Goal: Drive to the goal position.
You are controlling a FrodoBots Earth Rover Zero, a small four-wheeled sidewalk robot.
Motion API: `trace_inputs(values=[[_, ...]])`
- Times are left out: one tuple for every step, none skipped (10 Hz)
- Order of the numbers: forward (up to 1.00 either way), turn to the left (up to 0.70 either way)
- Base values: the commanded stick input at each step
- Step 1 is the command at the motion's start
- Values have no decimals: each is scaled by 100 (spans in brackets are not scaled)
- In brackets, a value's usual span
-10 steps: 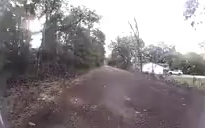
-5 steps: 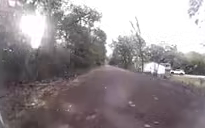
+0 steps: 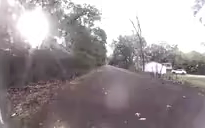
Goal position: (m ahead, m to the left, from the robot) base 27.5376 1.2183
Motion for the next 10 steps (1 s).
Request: trace_inputs(values=[[70,0],[70,0],[70,0],[70,0],[70,0],[70,0],[70,0],[70,0],[70,0],[70,0]])
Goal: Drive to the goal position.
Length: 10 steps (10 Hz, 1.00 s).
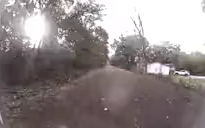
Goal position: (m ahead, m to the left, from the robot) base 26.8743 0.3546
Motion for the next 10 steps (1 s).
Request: trace_inputs(values=[[70,0],[70,0],[70,0],[70,0],[70,0],[70,0],[70,0],[70,0],[70,0],[70,0]])
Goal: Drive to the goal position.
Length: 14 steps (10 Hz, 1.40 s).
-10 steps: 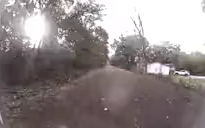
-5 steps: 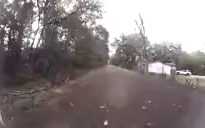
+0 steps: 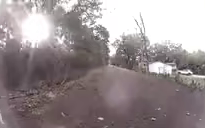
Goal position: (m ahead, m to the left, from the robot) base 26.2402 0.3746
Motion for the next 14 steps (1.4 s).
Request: trace_inputs(values=[[70,0],[70,0],[70,0],[70,0],[70,0],[70,0],[70,0],[70,0],[70,0],[70,0],[70,0],[70,0],[70,0],[70,0]])
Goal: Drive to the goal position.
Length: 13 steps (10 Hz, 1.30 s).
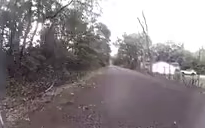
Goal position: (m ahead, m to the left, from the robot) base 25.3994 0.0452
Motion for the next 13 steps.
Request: trace_inputs(values=[[70,0],[70,0],[70,0],[70,0],[70,0],[70,0],[70,0],[70,0],[70,0],[70,0],[70,0],[70,0],[70,0]])
